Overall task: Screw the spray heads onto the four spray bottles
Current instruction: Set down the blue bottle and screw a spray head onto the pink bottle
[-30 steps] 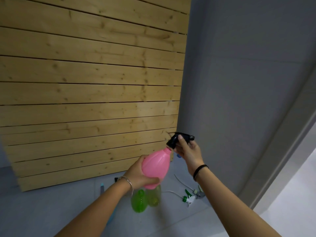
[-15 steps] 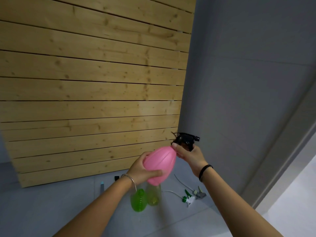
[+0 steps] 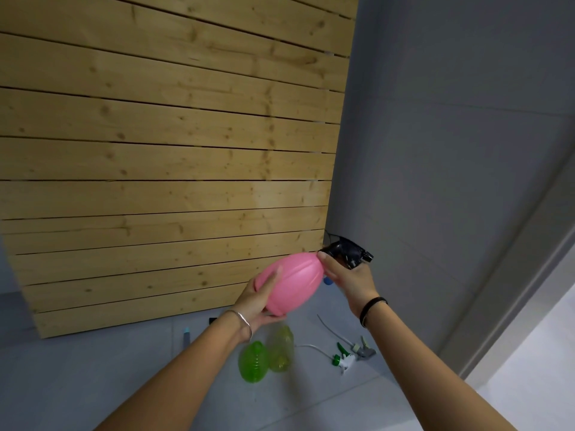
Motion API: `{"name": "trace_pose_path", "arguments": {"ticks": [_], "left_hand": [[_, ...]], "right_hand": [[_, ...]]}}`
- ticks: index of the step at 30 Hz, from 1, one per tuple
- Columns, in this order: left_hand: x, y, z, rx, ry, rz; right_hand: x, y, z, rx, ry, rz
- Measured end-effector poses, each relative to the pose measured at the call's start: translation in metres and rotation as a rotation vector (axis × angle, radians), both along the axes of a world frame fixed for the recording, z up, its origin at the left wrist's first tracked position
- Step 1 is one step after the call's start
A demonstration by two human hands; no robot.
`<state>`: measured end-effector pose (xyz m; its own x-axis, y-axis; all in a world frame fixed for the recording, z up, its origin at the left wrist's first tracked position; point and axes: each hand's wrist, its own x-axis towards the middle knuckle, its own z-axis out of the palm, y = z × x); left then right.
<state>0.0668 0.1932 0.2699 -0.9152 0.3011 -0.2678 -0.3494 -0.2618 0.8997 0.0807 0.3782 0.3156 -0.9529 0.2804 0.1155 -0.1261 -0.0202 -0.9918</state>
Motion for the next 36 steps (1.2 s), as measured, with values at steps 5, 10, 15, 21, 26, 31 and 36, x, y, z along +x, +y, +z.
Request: {"name": "trace_pose_path", "arguments": {"ticks": [5,10,15,21,26,31,36], "left_hand": [[0.001,0.005,0.006,-0.014,-0.003,-0.032],[0.006,-0.005,0.011,0.031,-0.168,-0.222],[0.004,-0.001,0.018,0.197,0.008,-0.085],[0.010,-0.005,0.016,0.094,-0.126,-0.229],[0.009,-0.002,0.017,0.154,-0.056,-0.219],[0.009,-0.002,0.013,0.126,-0.043,-0.161],[0.009,-0.006,0.013,0.135,-0.159,-0.283]], "right_hand": [[0.000,0.001,-0.001,-0.171,-0.054,0.020],[0.000,0.004,-0.005,-0.234,-0.062,0.056],[-0.001,0.003,-0.004,-0.338,-0.087,0.066],[-0.001,0.006,-0.004,-0.362,-0.099,0.078],[0.000,0.006,-0.004,-0.349,-0.102,0.093],[-0.001,0.007,-0.004,-0.326,-0.105,0.068],[-0.001,0.006,-0.005,-0.312,-0.113,0.096]]}}
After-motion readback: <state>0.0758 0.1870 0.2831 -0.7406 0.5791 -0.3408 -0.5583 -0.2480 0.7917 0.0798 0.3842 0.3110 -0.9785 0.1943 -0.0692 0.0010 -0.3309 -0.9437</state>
